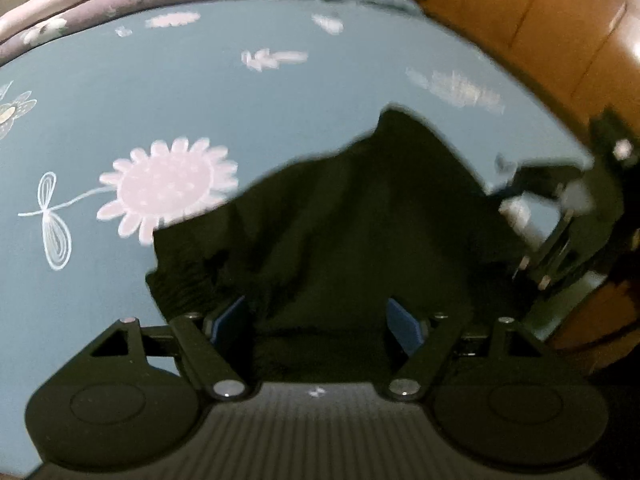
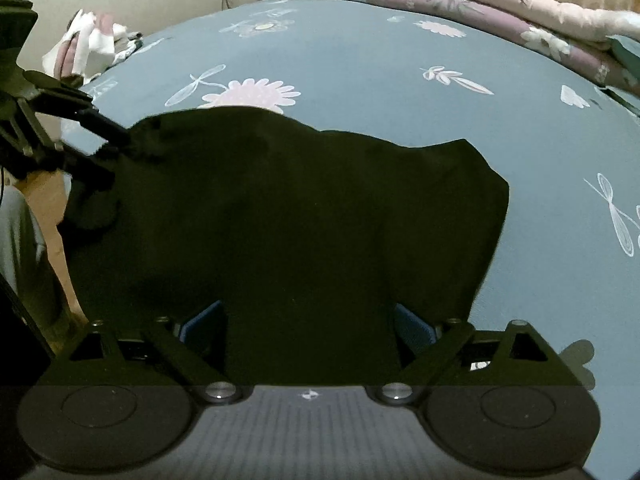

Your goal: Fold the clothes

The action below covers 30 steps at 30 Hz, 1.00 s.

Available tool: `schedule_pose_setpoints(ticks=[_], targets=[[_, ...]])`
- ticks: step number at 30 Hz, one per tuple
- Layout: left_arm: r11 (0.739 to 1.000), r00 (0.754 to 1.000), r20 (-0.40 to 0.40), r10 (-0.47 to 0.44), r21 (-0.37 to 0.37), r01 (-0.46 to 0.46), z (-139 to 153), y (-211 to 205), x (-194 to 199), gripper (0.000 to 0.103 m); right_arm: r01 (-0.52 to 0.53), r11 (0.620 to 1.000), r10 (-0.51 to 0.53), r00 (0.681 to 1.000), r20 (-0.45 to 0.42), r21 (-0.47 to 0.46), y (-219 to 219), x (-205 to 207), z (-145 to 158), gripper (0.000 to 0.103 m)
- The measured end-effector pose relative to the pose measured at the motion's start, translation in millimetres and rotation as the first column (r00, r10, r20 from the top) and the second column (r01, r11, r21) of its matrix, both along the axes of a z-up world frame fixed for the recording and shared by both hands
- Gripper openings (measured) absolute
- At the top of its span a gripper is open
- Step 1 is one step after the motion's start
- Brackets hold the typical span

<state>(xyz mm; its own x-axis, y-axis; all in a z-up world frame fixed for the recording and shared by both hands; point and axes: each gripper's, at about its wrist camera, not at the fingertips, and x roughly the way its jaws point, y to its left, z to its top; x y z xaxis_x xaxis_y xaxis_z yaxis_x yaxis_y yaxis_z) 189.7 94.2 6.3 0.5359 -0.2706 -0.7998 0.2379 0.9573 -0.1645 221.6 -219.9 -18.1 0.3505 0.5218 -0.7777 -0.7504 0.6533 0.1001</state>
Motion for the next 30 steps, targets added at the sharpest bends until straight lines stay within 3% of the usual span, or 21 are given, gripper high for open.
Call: schedule_pose_setpoints(ticks=[6,14,22,27,30], targets=[[1.000,0.999,0.053,-0.004,-0.021,0.005,-2.0,-3.7,33.5,0.078,0.041,0.998,-0.042,0.999,0.004,0.045,4.4,8.7,6.8,0.095],[0.994,0.998,0.012,0.067,-0.090,-0.065,-38.9,10.1,67.8,0.077,0.085,0.995,-0.085,0.996,-0.017,0.043,3.2,9.1,3.4,0.095],[0.992,0.996,0.071,0.055,-0.117,-0.046,-5.4,6.7,50.3,0.077,0.116,0.990,-0.114,0.993,-0.032,0.085,1.1,15.4,12.0,0.095],[0.992,0.999,0.041,0.014,-0.124,-0.009,-4.8,-9.3,30.8,0.077,0.169,0.973,-0.165,0.985,-0.042,0.158,-0.1,28.7,23.8,0.095],[0.996,0.999,0.023,0.023,-0.089,-0.021,-5.8,-10.1,16.5,0.077,0.187,0.963,-0.180,0.982,-0.053,0.196,4.1,41.6,31.2,0.095]])
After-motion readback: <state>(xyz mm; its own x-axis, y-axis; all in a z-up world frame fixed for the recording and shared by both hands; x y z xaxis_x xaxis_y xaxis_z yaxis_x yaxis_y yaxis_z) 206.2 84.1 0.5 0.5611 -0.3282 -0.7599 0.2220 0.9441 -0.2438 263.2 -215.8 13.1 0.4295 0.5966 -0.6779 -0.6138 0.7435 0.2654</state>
